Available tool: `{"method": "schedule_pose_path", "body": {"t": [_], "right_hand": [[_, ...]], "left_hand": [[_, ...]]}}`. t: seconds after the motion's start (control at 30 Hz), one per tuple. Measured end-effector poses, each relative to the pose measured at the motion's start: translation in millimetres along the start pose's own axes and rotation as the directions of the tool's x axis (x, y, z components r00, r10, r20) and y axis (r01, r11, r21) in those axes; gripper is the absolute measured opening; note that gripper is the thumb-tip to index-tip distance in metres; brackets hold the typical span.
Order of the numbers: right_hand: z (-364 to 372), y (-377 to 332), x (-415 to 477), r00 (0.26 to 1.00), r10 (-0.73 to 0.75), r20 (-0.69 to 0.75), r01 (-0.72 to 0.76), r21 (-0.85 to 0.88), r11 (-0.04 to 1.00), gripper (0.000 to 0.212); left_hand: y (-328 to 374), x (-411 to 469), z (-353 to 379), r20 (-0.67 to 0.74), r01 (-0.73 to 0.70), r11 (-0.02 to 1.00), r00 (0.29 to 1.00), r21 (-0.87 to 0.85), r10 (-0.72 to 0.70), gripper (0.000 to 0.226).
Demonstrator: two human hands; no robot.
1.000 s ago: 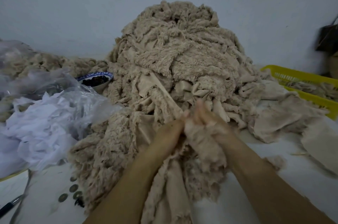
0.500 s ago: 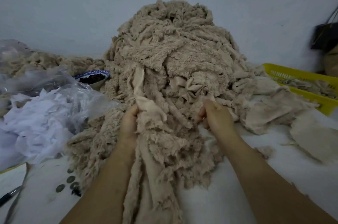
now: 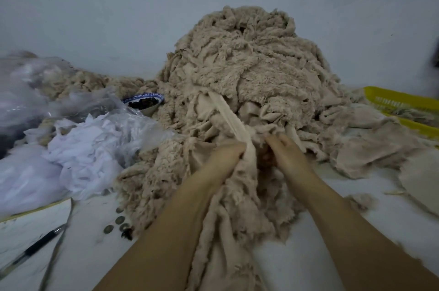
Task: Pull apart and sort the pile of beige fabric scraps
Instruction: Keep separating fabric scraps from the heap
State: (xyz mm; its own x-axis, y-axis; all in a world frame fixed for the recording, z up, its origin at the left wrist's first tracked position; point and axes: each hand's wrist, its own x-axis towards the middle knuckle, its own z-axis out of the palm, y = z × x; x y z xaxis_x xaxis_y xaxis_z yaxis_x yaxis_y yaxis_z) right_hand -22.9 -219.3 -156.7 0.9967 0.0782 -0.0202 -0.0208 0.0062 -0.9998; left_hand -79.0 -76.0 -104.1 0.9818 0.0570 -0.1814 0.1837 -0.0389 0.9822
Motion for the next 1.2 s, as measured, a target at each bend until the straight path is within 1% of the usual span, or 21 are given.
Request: {"method": "schedule_pose_path", "body": {"t": [0.1, 0.13, 0.2, 0.23, 0.3, 0.4, 0.43, 0.5, 0.57, 0.6, 0.7, 0.77, 0.83, 0.87, 0.9, 0.97, 1.0, 1.07, 1.1, 1.17, 1.2], "right_hand": [[13.7, -3.1, -6.0, 0.977, 0.087, 0.194, -0.125, 0.194, 0.973, 0.060], [13.6, -2.1, -6.3, 0.964, 0.105, 0.243, -0.157, 0.205, 0.966, 0.059], [11.5, -3.0, -7.4, 0.958, 0.135, 0.252, -0.175, 0.141, 0.975, 0.036], [10.7, -4.5, -8.9, 0.964, 0.151, 0.220, -0.176, 0.101, 0.979, 0.024], [5.7, -3.8, -6.6, 0.980, 0.161, 0.118, -0.171, 0.080, 0.982, 0.017], [-5.3, -5.7, -3.0, 0.988, 0.126, -0.086, -0.130, -0.044, 0.990, 0.016], [-7.9, -6.7, -2.4, 0.988, 0.081, -0.132, -0.102, -0.160, 0.982, 0.015], [-10.6, -6.7, -2.2, 0.990, -0.032, -0.140, -0.025, -0.384, 0.923, 0.014], [-7.0, -5.8, -4.3, 0.992, -0.070, -0.104, 0.014, -0.467, 0.884, 0.014], [-3.0, -5.6, -7.1, 0.993, -0.072, -0.090, 0.020, -0.481, 0.876, 0.015], [5.7, -3.8, -12.5, 0.985, -0.142, -0.094, 0.072, -0.522, 0.850, 0.031], [10.5, -8.3, -19.9, 0.919, -0.383, -0.090, 0.251, -0.615, 0.747, 0.042], [18.0, -14.9, -29.5, 0.785, -0.614, 0.078, 0.498, -0.668, 0.553, 0.039], [21.8, -14.6, -32.3, 0.758, -0.620, 0.204, 0.572, -0.666, 0.480, 0.037], [26.1, -12.0, -33.9, 0.768, -0.547, 0.333, 0.604, -0.660, 0.447, 0.035], [31.9, -5.3, -36.1, 0.826, -0.267, 0.497, 0.560, -0.665, 0.495, 0.037], [31.7, -2.8, -33.9, 0.841, -0.186, 0.509, 0.523, -0.673, 0.523, 0.039], [24.8, -0.2, -26.5, 0.878, -0.163, 0.450, 0.454, -0.673, 0.584, 0.047], [20.3, 0.7, -23.8, 0.895, -0.153, 0.420, 0.419, -0.668, 0.615, 0.050], [15.3, 0.0, -25.3, 0.923, -0.133, 0.361, 0.342, -0.616, 0.709, 0.049], [14.9, -0.2, -28.3, 0.943, -0.144, 0.299, 0.289, -0.526, 0.800, 0.048]], "left_hand": [[-10.2, 7.2, 27.1, -0.003, -0.034, 0.945, 0.999, 0.324, 0.037, 0.030], [-12.2, 8.3, 33.8, 0.009, -0.038, 0.924, 0.999, 0.380, 0.037, 0.035], [-16.0, 7.4, 42.2, 0.069, -0.069, 0.871, 0.997, 0.487, 0.040, 0.041], [-19.4, 5.6, 45.5, 0.105, -0.117, 0.815, 0.992, 0.567, 0.069, 0.042], [-26.4, 0.0, 50.5, 0.165, -0.177, 0.731, 0.982, 0.659, 0.089, 0.041], [-30.3, -5.0, 43.2, 0.264, -0.332, 0.688, 0.942, 0.645, 0.207, 0.016], [-27.6, -4.0, 35.3, 0.238, -0.344, 0.689, 0.939, 0.638, 0.248, 0.021], [-18.3, 0.2, 13.6, 0.070, -0.325, 0.692, 0.926, 0.645, 0.370, 0.028], [-12.5, 10.7, -15.4, -0.124, -0.276, 0.645, 0.856, 0.713, 0.502, 0.020], [-12.5, 14.7, -30.6, -0.194, -0.193, 0.595, 0.830, 0.780, 0.524, 0.019], [-24.9, 22.2, -63.9, -0.272, 0.112, 0.450, 0.912, 0.886, 0.307, 0.043], [-34.0, 24.1, -70.1, -0.253, 0.112, 0.496, 0.941, 0.861, 0.226, 0.038], [-34.1, 25.6, -69.9, -0.245, -0.019, 0.652, 0.918, 0.758, 0.311, 0.030], [-28.6, 24.4, -68.3, -0.259, -0.090, 0.705, 0.891, 0.704, 0.373, 0.027], [-21.5, 22.3, -65.1, -0.277, -0.160, 0.745, 0.861, 0.648, 0.426, 0.026], [-5.8, 18.5, -55.7, -0.312, -0.285, 0.819, 0.822, 0.498, 0.476, 0.021], [2.5, 16.6, -50.9, -0.349, -0.325, 0.862, 0.814, 0.388, 0.464, 0.018], [19.2, 14.6, -44.7, -0.444, -0.359, 0.928, 0.819, 0.095, 0.363, 0.016], [28.1, 14.2, -42.8, -0.475, -0.352, 0.936, 0.825, -0.008, 0.306, 0.024], [40.6, 16.1, -35.0, -0.477, -0.313, 0.949, 0.838, -0.024, 0.264, 0.041], [42.7, 18.3, -27.4, -0.448, -0.309, 0.951, 0.847, 0.020, 0.285, 0.044]]}}
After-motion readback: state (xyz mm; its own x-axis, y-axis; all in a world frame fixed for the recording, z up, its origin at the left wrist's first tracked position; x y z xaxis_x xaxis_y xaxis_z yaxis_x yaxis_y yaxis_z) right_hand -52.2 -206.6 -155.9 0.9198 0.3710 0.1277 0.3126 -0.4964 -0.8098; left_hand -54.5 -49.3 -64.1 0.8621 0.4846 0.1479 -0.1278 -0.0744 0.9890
